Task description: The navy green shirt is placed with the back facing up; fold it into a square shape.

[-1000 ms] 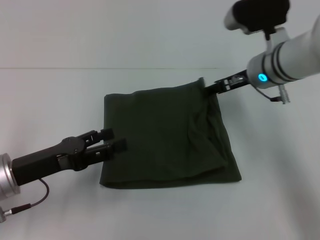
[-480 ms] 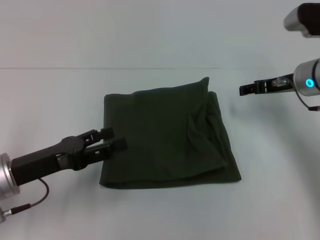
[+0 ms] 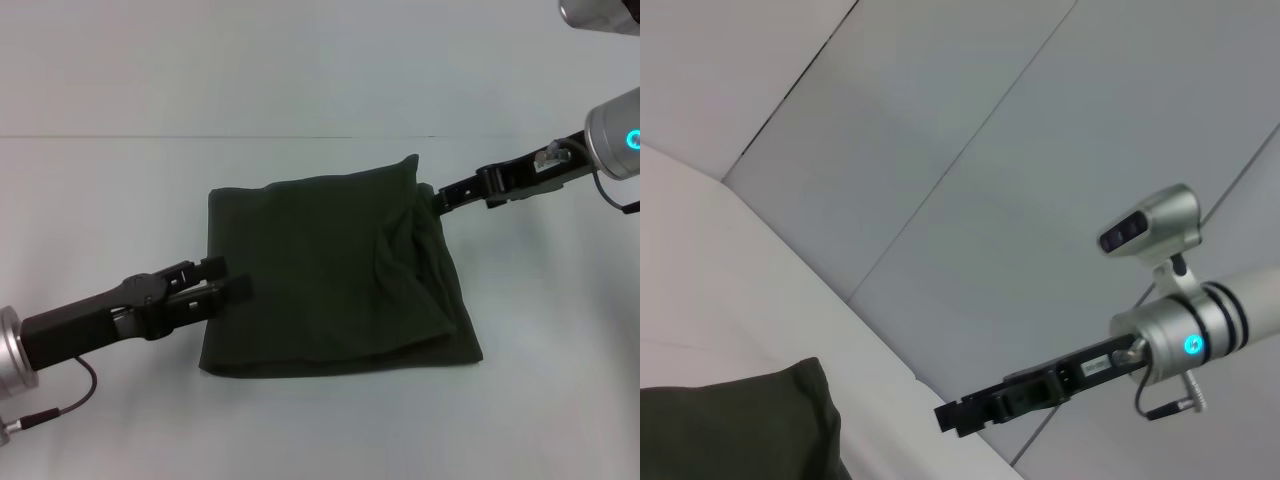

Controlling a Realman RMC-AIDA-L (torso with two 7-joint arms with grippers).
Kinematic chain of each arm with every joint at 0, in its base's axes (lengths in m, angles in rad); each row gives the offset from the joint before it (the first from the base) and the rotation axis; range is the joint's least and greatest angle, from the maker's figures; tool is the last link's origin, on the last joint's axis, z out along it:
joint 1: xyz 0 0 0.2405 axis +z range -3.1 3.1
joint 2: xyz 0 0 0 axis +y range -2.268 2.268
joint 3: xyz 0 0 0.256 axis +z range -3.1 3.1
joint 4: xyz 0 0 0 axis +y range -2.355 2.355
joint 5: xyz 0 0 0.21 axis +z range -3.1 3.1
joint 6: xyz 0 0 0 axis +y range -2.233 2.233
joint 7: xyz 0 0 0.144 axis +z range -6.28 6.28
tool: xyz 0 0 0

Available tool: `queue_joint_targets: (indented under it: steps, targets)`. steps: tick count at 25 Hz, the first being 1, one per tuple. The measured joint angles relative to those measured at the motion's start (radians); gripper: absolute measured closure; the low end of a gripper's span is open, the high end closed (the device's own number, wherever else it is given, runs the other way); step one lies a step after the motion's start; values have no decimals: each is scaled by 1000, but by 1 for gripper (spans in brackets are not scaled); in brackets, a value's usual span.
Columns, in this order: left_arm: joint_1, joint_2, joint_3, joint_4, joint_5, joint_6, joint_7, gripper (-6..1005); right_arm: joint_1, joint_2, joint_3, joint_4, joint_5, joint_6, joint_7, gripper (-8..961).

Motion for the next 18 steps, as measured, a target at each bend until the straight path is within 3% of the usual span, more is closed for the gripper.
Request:
queue_joint_targets:
  steps: [12,18]
  targets:
    - [-4,-1,8,-5,5,0,-2,80,53,3,2,22,7,-154,34,117]
    - [0,-4,8,-7,6,6,-13,80,67,25,-19,46,-24,-149,38,120]
